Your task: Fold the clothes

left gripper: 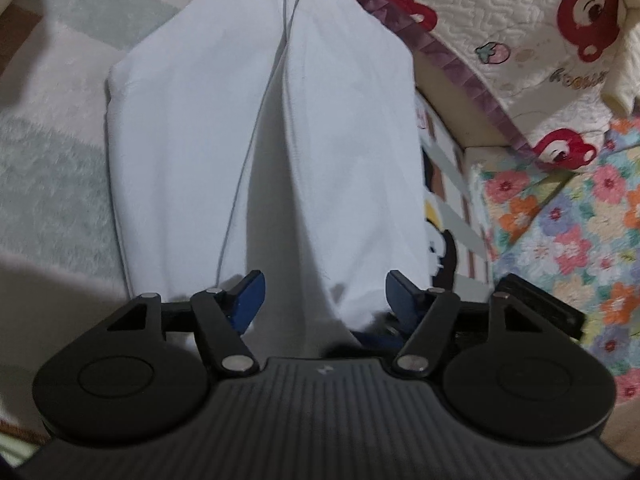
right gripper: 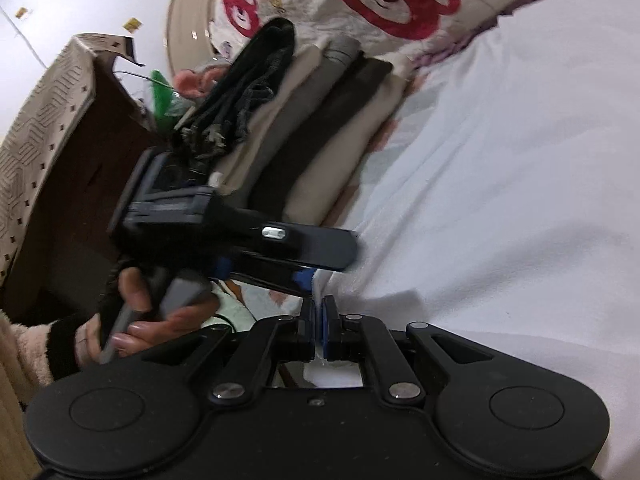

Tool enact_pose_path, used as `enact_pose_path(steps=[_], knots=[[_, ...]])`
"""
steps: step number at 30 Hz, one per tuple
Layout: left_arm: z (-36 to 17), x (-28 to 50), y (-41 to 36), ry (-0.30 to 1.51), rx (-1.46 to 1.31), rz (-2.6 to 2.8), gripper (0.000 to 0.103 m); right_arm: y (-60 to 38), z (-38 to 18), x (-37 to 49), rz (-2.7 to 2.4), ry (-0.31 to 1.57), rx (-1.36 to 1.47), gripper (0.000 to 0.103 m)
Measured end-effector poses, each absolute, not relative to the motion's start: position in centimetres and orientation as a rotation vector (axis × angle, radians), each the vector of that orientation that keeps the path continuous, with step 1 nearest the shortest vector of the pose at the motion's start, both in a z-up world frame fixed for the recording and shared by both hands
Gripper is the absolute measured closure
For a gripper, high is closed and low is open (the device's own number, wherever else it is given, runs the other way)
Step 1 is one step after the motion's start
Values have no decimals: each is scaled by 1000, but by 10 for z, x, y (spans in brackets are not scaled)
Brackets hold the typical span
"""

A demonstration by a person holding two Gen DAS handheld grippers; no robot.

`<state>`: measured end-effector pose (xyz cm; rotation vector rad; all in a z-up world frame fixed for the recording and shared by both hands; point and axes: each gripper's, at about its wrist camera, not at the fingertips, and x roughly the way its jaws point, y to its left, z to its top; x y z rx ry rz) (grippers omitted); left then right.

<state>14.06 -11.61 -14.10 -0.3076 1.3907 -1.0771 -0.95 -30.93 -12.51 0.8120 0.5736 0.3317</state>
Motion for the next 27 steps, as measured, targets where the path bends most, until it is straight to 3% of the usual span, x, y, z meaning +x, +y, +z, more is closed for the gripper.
enact_pose_path(steps=[1, 2, 3, 4, 6, 8, 10, 11, 16, 21, 27], knots=[[-143, 141, -117, 1382, -294, -1069, 39, -310, -125, -10, 336, 572, 810, 97], [-144, 141, -122, 1372, -272, -1066, 49, -311, -124, -11, 340, 571, 807, 97], [-145, 140, -127, 1362, -247, -1062, 81, -310, -122, -11, 338, 575, 775, 97], [-144, 138, -131, 1344, -202, -1060, 97, -309, -120, -12, 336, 579, 744, 97], [-140, 135, -137, 1293, -130, -1064, 99, -306, -112, -20, 289, 594, 645, 96], [-127, 129, -140, 1218, -62, -1087, 99, -302, -99, -36, 201, 613, 514, 89], [-115, 127, -139, 1159, -11, -1072, 99, -298, -86, -52, 115, 630, 382, 61], [-111, 127, -137, 1135, 2, -1062, 99, -297, -79, -60, 70, 638, 315, 56], [-103, 131, -133, 1103, 22, -1034, 99, -286, -87, -122, -226, 795, 9, 54], [-103, 133, -129, 1125, -35, -1023, 99, -301, -99, -163, -329, 852, 97, 48], [-89, 133, -128, 1086, -21, -1007, 99, -299, -102, -169, -326, 841, 80, 48]])
